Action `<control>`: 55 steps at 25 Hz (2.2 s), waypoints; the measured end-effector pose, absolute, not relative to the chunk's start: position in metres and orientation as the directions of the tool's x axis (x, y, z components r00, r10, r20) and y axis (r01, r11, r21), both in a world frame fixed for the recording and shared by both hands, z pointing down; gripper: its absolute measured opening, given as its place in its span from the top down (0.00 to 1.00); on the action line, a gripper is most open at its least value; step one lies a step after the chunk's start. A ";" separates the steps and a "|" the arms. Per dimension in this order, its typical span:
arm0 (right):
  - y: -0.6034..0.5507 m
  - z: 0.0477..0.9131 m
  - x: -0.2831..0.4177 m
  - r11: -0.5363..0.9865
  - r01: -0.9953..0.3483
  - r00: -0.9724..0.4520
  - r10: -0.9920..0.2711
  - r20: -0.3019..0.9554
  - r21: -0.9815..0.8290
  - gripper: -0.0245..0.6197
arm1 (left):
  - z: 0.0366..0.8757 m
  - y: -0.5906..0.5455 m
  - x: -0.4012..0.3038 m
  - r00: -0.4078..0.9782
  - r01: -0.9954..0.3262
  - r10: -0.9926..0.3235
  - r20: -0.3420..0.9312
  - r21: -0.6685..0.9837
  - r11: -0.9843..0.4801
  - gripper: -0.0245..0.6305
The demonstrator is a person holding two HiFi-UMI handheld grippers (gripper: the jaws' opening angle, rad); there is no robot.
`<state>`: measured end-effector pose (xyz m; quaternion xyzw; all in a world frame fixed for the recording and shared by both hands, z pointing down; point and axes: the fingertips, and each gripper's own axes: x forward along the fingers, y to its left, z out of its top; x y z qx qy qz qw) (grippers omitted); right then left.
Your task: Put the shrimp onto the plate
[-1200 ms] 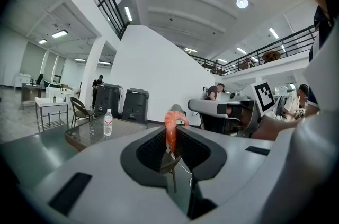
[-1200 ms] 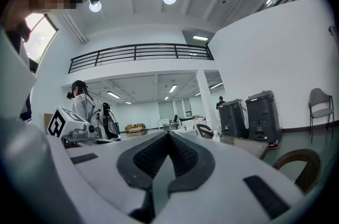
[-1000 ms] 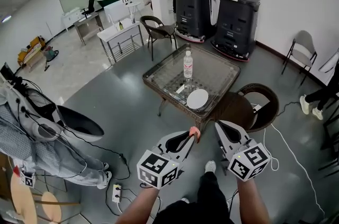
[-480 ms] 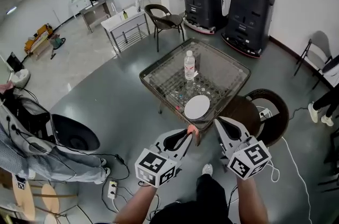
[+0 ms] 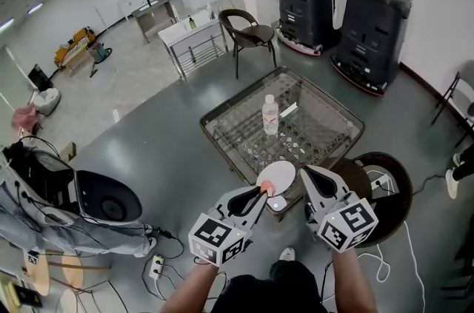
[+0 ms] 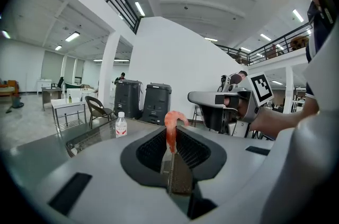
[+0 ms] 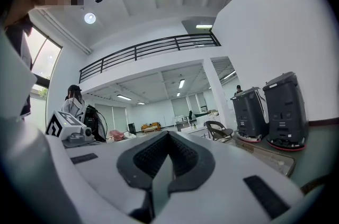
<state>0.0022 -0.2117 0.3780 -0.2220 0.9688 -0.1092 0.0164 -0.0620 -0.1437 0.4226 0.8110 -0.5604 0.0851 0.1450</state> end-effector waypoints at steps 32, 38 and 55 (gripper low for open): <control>-0.337 0.425 -0.053 0.720 -0.689 -0.713 -0.653 0.257 -0.081 0.95 | 0.451 -0.312 -0.110 0.597 -0.796 -0.722 0.351 0.145 -0.588 0.87; -0.339 0.478 -0.051 0.681 -0.724 -0.670 -0.658 0.343 -0.107 0.95 | 0.511 -0.321 -0.105 0.619 -0.770 -0.660 0.427 0.161 -0.618 0.87; -0.302 0.587 -0.033 0.583 -0.794 -0.574 -0.625 0.529 -0.172 0.95 | 0.690 -0.290 -0.104 0.544 -0.733 -0.460 0.702 0.131 -0.667 0.87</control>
